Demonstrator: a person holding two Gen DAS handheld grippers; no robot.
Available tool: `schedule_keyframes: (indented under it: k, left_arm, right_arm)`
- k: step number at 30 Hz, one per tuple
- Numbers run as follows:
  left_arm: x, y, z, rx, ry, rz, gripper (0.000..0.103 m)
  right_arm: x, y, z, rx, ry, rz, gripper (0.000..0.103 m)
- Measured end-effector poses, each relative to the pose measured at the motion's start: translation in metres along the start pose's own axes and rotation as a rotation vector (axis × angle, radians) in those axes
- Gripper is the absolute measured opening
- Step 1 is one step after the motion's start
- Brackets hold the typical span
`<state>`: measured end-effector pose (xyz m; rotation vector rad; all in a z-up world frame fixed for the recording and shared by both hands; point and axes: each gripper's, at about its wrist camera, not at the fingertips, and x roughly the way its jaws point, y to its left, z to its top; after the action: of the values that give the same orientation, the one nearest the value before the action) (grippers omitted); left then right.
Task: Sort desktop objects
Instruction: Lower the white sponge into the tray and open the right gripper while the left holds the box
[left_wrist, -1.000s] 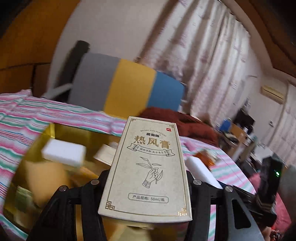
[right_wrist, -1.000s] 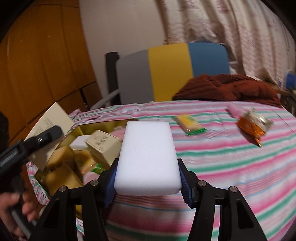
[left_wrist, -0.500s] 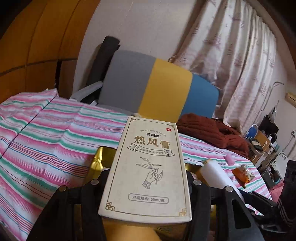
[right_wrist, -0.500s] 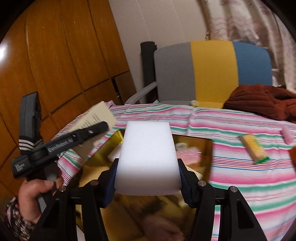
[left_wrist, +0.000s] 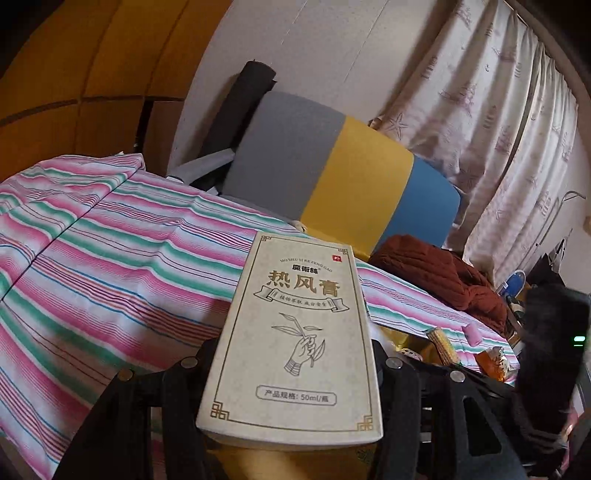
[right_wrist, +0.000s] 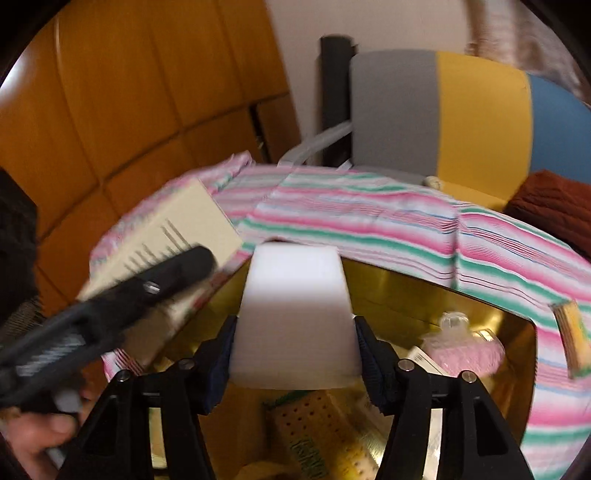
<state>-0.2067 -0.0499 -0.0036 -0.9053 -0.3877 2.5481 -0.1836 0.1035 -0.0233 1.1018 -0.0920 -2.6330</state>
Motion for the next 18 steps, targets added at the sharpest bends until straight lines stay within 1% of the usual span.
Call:
schedule_keyframes:
  k: [2,3,5,6,7,11,13,15,18]
  left_arm:
    - [0.0,0.001,-0.001,0.008,0.0,0.002,0.054]
    - [0.001,0.001,-0.001,0.012,0.003,0.006,0.054]
    - [0.004,0.001,-0.002,0.019,0.008,0.011,0.054]
    - [0.006,0.001,-0.002,0.014,0.014,0.007,0.054]
    - [0.009,0.002,-0.002,0.01,0.021,0.002,0.054]
    - [0.016,-0.006,-0.002,0.024,0.048,-0.017,0.055]
    - [0.018,-0.012,-0.002,0.035,0.063,-0.029,0.055]
    - [0.017,-0.021,-0.001,0.05,0.066,-0.044,0.055]
    - [0.014,-0.034,0.001,0.072,0.069,-0.067,0.055]
  right_arm:
    - [-0.006,-0.005,-0.006,0.011,-0.034,-0.02,0.078]
    - [-0.009,-0.008,-0.009,0.02,-0.047,-0.025,0.09]
    - [-0.015,-0.013,-0.015,0.041,-0.06,-0.028,0.091]
    - [-0.017,-0.015,-0.018,0.041,-0.056,-0.036,0.088]
    - [-0.018,-0.018,-0.019,0.043,-0.05,-0.047,0.081]
    - [-0.022,-0.032,-0.022,0.054,-0.021,-0.107,0.068]
    - [-0.027,-0.04,-0.022,0.058,-0.011,-0.137,0.055]
    - [-0.033,-0.047,-0.023,0.074,0.002,-0.151,0.051]
    - [-0.042,-0.054,-0.027,0.083,0.014,-0.181,0.05]
